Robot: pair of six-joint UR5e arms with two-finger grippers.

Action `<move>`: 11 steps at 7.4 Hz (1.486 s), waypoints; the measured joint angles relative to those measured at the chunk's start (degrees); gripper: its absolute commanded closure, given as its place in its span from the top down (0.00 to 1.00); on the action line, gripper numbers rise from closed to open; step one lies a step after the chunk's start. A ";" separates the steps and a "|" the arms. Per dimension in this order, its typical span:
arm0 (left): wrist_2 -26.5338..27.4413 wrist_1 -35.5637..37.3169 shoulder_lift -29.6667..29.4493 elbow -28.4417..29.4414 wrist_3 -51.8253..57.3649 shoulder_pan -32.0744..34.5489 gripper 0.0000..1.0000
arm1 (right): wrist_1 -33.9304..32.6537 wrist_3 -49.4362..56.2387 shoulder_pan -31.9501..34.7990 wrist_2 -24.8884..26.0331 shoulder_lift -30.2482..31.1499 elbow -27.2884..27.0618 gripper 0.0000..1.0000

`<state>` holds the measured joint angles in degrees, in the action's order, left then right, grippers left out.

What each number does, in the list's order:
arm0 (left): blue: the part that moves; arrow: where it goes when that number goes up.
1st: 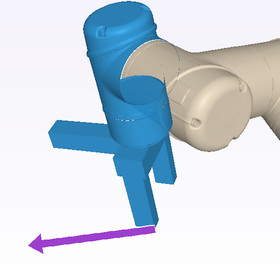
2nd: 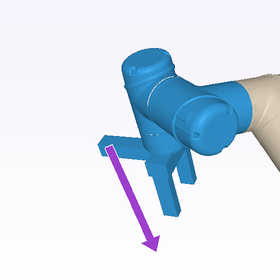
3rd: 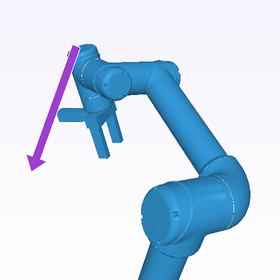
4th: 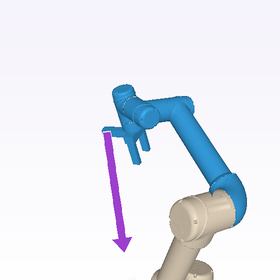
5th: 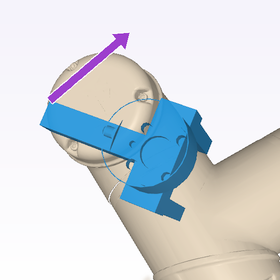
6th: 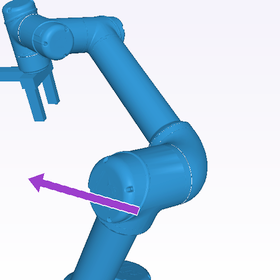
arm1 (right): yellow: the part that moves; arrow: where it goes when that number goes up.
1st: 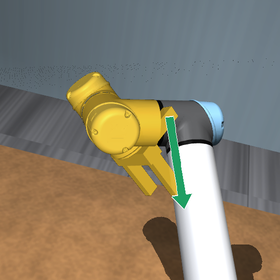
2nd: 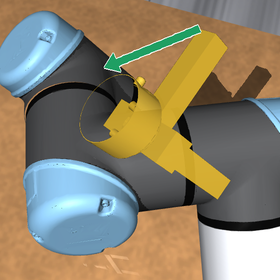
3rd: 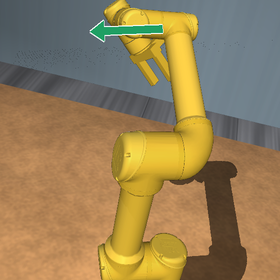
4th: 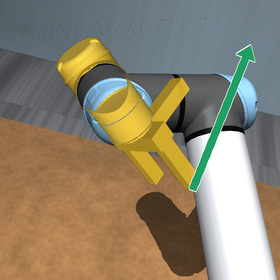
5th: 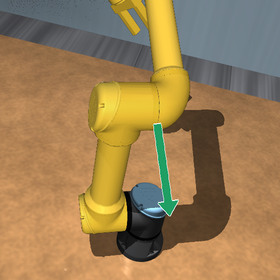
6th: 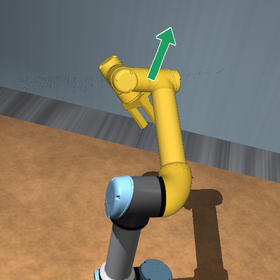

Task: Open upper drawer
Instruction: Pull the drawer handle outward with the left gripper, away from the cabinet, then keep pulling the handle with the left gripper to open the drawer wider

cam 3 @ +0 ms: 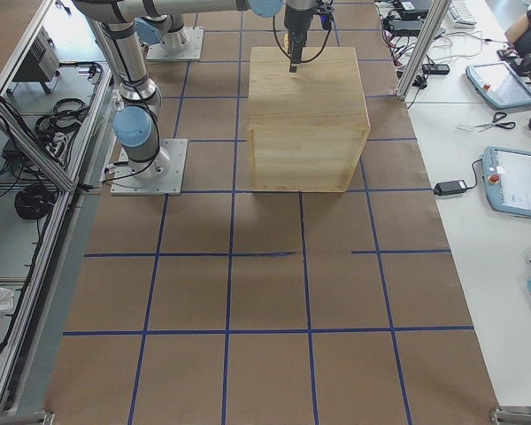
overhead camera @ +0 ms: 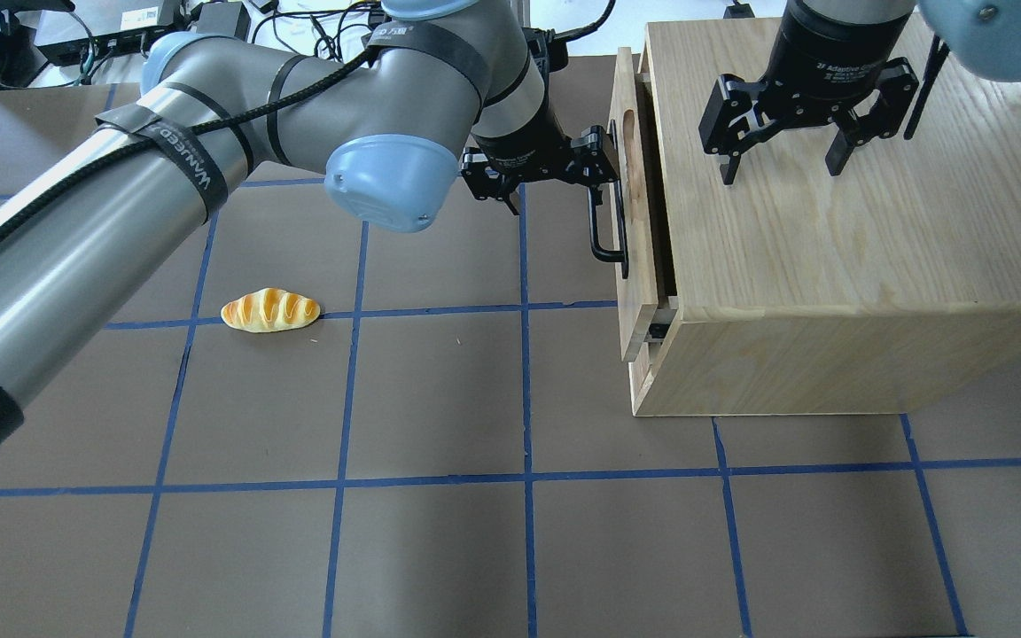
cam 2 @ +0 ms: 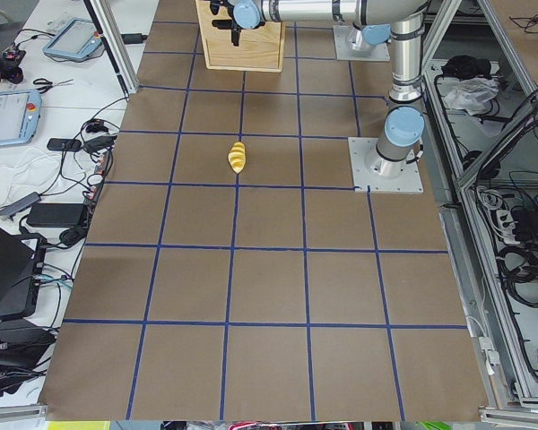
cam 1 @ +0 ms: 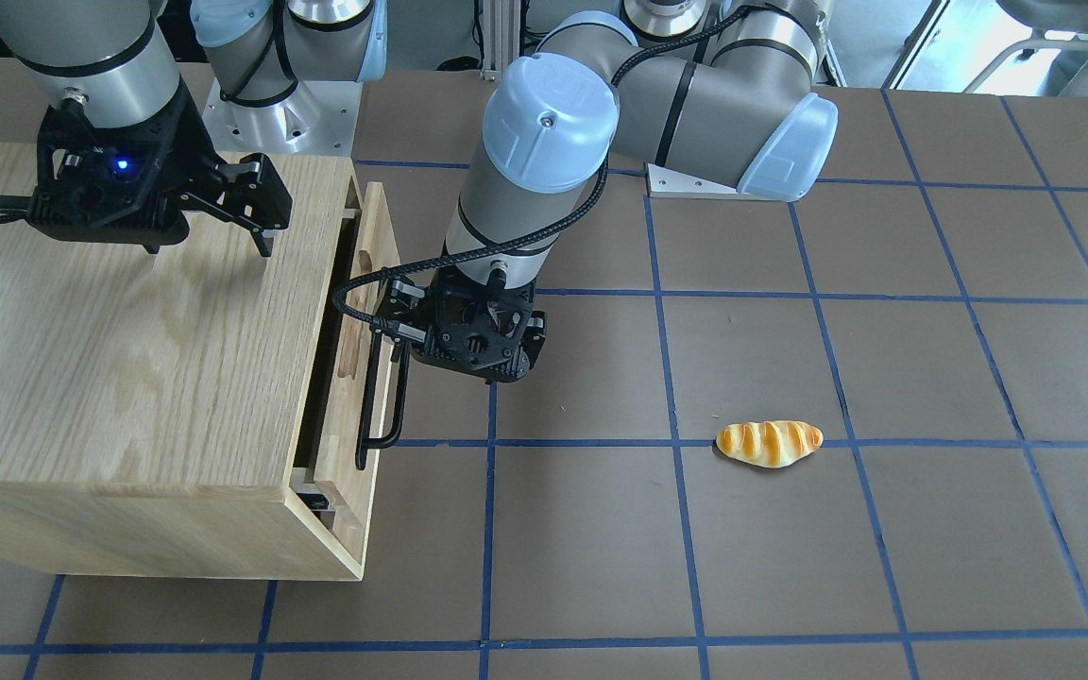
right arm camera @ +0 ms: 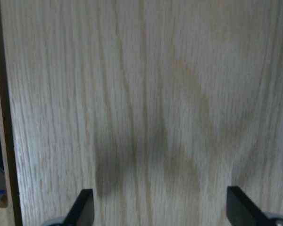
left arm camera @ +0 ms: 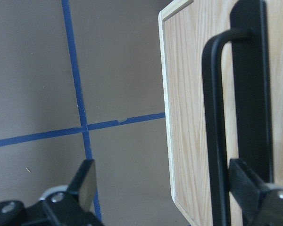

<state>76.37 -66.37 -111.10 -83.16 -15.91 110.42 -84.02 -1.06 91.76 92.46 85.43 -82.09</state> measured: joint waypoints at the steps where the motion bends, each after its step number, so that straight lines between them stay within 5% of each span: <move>1: 0.91 -0.29 -0.02 0.04 0.65 -0.02 1.00 | 0.00 0.00 0.00 0.00 0.00 0.00 1.00; 11: 3.33 -5.59 1.50 0.53 6.13 -5.33 1.00 | 0.00 -0.07 0.00 0.00 0.00 0.00 1.00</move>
<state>79.70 -71.96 -109.59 -82.62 -9.78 105.09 -84.02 -1.13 91.76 92.46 85.43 -82.09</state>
